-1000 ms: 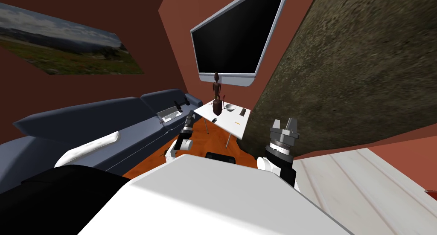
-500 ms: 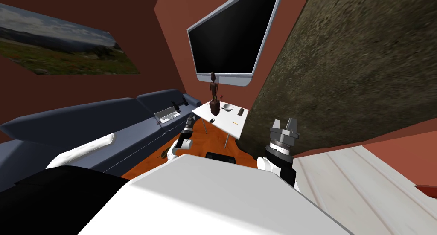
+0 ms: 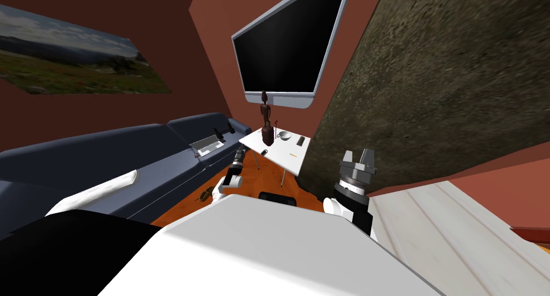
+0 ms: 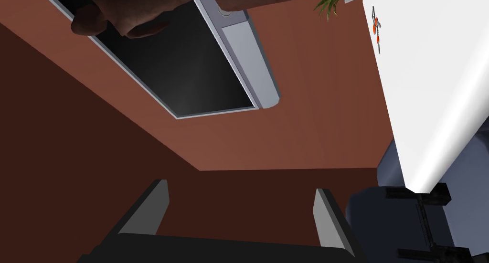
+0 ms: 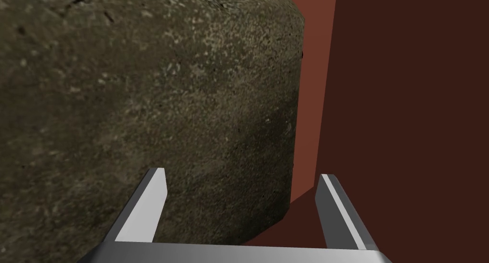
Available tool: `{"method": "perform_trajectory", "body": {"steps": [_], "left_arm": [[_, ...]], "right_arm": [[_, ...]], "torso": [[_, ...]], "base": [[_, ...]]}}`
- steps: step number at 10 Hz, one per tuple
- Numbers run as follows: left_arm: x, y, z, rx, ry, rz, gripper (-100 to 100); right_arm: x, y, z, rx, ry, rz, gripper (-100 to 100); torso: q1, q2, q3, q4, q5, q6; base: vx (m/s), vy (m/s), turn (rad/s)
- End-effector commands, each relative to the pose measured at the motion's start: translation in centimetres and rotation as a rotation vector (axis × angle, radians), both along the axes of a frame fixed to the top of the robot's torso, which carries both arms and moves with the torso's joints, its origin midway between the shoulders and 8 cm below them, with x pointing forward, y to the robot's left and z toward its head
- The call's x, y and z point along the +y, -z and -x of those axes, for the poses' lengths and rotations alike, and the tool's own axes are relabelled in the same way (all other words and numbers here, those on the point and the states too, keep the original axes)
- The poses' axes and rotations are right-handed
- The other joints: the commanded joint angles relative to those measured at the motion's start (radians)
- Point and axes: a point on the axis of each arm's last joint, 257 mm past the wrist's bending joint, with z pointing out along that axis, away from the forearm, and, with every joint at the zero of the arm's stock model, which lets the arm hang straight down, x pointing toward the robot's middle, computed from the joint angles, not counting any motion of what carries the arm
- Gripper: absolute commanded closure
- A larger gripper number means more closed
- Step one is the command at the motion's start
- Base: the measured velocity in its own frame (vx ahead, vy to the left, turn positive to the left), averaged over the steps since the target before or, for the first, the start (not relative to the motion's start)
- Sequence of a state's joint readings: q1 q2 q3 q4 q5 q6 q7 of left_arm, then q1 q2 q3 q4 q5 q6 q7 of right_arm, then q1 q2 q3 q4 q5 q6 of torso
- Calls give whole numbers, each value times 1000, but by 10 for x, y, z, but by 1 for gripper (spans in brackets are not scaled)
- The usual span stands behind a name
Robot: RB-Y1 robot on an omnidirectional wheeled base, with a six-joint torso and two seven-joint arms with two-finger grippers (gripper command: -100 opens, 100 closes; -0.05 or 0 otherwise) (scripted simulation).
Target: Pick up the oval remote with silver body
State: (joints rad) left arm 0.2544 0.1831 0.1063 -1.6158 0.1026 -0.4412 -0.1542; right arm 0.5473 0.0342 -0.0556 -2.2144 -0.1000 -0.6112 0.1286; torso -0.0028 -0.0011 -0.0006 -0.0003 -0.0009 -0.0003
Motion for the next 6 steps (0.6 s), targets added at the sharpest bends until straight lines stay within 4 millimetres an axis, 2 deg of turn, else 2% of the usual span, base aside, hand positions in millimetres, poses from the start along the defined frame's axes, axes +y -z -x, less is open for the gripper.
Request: {"method": "perform_trajectory", "body": {"steps": [1,3,5,6], "left_arm": [[5,16,-3,29,-12,8,-100],[8,28,-4,50,-22,16,-100],[14,50,-7,89,-40,34,-100],[15,52,-7,92,-41,35,-100]], "right_arm": [[0,0,0,0,0,0,0],[0,0,0,0,0,0,0],[0,0,0,0,0,0,0],[0,0,0,0,0,0,0]], "torso": [[0,0,0,0,0,0],[0,0,0,0,0,0],[1,0,0,0,0,0],[0,0,0,0,0,0]], "base": [[14,-32,-24],[14,-39,-30],[18,-40,-30],[13,-35,-14]]}}
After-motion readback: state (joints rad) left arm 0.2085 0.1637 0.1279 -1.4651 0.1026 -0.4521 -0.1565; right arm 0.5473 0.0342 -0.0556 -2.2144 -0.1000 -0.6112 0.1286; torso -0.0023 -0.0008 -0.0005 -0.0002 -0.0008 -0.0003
